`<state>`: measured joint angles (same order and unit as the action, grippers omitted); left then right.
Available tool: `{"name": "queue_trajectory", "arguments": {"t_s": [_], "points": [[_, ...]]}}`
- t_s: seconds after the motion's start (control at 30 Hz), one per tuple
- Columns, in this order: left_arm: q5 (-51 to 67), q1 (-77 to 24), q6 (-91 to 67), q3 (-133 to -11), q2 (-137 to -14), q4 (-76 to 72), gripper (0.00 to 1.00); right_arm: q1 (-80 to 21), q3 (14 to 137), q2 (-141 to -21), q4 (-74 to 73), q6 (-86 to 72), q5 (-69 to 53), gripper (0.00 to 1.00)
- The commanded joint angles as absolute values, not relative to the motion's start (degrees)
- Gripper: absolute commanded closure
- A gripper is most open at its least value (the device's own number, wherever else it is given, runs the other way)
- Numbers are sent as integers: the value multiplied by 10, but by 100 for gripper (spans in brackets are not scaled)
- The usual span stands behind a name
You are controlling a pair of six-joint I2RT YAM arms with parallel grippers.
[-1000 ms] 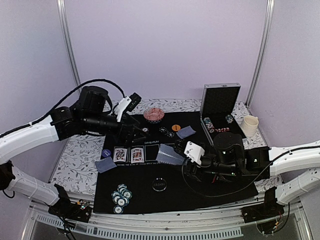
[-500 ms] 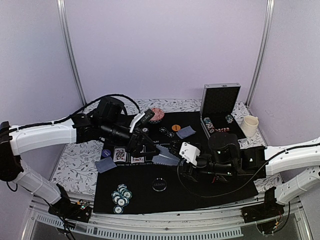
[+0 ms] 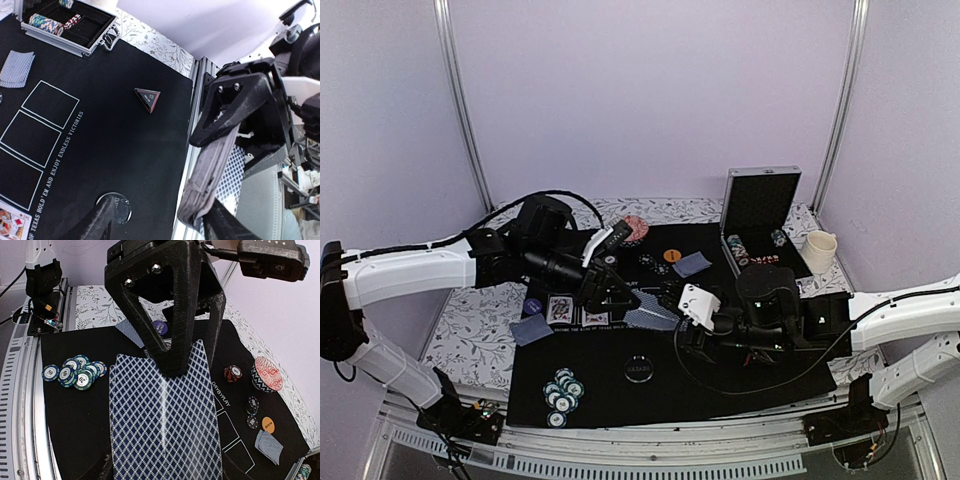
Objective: Distribute texas hold em gaming equipment
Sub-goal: Pick up the poker card from the face-down deck piles.
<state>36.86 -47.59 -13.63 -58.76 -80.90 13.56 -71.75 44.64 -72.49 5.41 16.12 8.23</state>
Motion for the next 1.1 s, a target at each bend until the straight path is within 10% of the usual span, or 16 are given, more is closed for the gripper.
{"name": "queue_trajectory", "arguments": {"t_s": [0.0,0.4,0.87,1.07], "points": [[372,-468,-133,-581,-803,140,46,-721,456,-720,74,163,83,51],[397,-465,-139,-596,-795,155,40,-721,446,-710,73,163,89,51],[397,-466,-126,-597,-769,189,61,-721,447,-710,71,166,91,51],[422,-465,-129,-596,-770,191,87,-721,448,-709,71,166,93,51]]}}
